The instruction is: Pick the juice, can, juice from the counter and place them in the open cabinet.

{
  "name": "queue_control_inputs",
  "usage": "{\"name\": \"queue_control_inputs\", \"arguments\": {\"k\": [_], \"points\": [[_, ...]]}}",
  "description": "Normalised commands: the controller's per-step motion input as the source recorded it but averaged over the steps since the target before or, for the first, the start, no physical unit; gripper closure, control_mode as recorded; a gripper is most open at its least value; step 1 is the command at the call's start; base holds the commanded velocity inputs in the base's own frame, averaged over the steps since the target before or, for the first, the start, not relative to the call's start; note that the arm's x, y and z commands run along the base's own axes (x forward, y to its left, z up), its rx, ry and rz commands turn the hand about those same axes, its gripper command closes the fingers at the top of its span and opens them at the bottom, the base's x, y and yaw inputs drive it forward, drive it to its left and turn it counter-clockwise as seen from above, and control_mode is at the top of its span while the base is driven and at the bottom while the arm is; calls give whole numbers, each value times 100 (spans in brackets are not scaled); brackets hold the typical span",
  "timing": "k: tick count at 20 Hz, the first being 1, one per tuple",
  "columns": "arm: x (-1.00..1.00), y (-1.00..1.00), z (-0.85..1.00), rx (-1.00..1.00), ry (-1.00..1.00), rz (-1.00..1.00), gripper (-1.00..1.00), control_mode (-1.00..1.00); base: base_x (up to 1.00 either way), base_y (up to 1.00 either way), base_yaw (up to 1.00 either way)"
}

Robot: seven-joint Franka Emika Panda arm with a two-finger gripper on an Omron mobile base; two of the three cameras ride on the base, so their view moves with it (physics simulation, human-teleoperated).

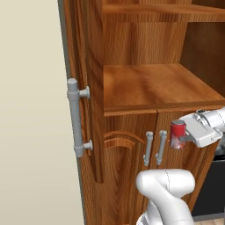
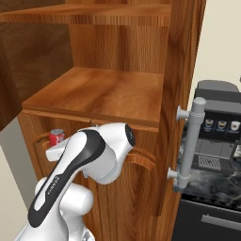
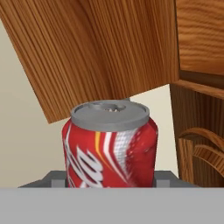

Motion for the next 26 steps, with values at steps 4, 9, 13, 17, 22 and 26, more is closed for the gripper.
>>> {"name": "queue_control_inputs", "arguments": {"k": [4,9,13,17,22,26], "points": [[0,0,0,0,0,0,100,100,0,0,0],[0,0,0,0,0,0,100,100,0,0,0],[-1,3,3,0,0,0,100,-100,0,1,0],[-5,11,28,-1,-4,-11,100,-100,0,0,0],[-2,13,49,-1,-7,-19,100,-100,0,0,0],[0,10,49,-4,-6,-19,100,-100,0,0,0]]}}
